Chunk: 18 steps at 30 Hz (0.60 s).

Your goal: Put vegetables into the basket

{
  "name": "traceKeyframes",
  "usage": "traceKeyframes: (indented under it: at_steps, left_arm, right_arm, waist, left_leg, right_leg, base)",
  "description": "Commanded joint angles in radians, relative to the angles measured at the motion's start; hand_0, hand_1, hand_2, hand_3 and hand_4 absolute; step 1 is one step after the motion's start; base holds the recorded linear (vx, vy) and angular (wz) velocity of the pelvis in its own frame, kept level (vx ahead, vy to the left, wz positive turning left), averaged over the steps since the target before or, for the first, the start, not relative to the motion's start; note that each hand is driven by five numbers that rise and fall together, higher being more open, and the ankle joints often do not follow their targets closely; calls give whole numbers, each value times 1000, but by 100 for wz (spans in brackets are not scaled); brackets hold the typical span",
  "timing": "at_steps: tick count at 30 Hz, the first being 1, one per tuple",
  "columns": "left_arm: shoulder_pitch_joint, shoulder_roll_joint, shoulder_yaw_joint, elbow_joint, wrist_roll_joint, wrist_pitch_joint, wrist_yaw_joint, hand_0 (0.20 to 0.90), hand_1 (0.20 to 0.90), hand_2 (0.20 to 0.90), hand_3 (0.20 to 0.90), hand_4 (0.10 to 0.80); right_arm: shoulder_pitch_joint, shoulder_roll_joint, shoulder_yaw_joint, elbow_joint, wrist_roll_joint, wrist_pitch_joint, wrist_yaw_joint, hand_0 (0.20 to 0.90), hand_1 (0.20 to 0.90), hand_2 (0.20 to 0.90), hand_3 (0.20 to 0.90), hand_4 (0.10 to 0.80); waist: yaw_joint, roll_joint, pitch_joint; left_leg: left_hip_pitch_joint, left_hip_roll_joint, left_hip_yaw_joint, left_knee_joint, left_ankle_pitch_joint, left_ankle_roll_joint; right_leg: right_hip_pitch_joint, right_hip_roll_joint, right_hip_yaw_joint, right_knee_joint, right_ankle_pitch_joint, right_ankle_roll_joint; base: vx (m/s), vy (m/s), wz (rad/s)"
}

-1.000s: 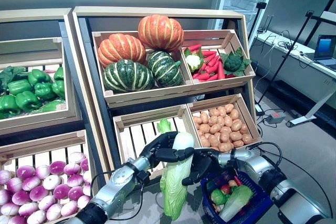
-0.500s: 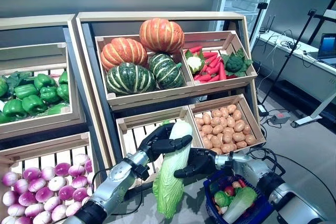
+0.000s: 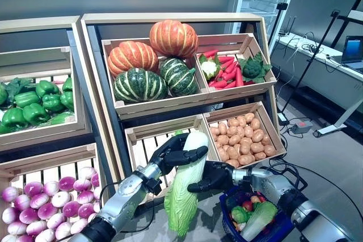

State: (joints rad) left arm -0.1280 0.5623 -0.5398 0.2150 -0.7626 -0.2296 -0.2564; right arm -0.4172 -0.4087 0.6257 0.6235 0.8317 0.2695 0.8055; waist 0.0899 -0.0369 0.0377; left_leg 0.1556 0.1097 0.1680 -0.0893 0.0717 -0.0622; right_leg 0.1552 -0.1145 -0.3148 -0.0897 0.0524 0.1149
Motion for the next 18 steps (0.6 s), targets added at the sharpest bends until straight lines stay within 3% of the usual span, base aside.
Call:
traceKeyframes:
  at_steps: [1, 9, 18]
  left_arm:
    - [-196, -227, -79, -192, 19, -142, -58, 900, 900, 900, 900, 800]
    - [-135, -158, 26, -185, 75, -112, -47, 900, 900, 900, 900, 800]
    - [-71, -111, 119, -184, 197, -110, -28, 900, 900, 900, 900, 800]
  right_arm:
    - [-112, 191, -153, -54, 210, -86, -77, 300, 300, 300, 300, 400]
    - [57, 79, -263, -112, 230, -149, -158, 300, 300, 300, 300, 400]
    - [225, 14, -405, -110, 224, -241, -254, 300, 300, 300, 300, 400]
  waist:
    - [-8, -4, -10]
    - [-38, -2, 6]
    - [-71, 0, 23]
  left_leg:
    - [18, -51, 8, 2, -108, 35]
    - [21, -41, 36, 2, -108, 36]
    - [30, -31, 68, 2, -110, 39]
  right_leg:
    - [28, -2, -20, 2, -28, -31]
    - [17, 3, -3, 2, -21, -25]
    - [8, 10, 18, 2, -13, -20]
  base:
    - [0, 0, 0]
    - [-1, 0, -3]
    - [2, -1, -7]
